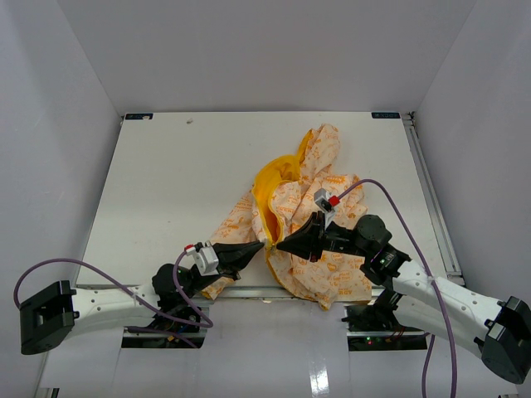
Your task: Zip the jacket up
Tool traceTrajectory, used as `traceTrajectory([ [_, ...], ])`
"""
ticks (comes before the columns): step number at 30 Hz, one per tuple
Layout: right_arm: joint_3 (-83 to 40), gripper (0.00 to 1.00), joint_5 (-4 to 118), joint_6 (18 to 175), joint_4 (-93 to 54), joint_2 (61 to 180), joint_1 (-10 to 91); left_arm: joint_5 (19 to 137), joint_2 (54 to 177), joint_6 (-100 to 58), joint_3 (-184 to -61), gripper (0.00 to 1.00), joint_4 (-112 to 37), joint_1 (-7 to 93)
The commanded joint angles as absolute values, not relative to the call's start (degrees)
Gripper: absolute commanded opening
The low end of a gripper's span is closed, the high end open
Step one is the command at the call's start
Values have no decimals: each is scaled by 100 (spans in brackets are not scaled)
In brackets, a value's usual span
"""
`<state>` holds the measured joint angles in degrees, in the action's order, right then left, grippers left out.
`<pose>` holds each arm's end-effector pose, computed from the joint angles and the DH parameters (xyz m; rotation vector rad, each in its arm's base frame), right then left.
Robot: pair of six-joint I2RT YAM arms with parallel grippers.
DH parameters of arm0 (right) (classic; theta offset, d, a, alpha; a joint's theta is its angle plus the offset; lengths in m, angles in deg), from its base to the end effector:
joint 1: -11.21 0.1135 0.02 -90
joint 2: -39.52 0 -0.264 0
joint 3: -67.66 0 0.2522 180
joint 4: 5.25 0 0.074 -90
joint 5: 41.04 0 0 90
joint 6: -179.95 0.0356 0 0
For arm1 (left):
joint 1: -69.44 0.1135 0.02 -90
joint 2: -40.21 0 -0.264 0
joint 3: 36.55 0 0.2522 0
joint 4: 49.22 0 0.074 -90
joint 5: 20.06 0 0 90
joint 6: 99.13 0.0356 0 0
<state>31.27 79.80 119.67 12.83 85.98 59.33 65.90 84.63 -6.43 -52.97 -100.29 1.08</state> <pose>0.1133 0.1536 0.2753 -0.7377 1.4599 1.4615 0.0594 -0.1430 0.2228 0.6573 1.0326 -0.9663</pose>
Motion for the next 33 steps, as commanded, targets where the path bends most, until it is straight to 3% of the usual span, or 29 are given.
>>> traceTrajectory([
  [1, 3140, 8, 8135, 12036, 1694, 8592, 5915, 6602, 8401, -588, -4574, 0, -10221, 118],
  [33, 3172, 8, 8061, 12059, 1662, 8587, 5897, 6673, 8441, -585, -4508, 0, -10296, 115],
])
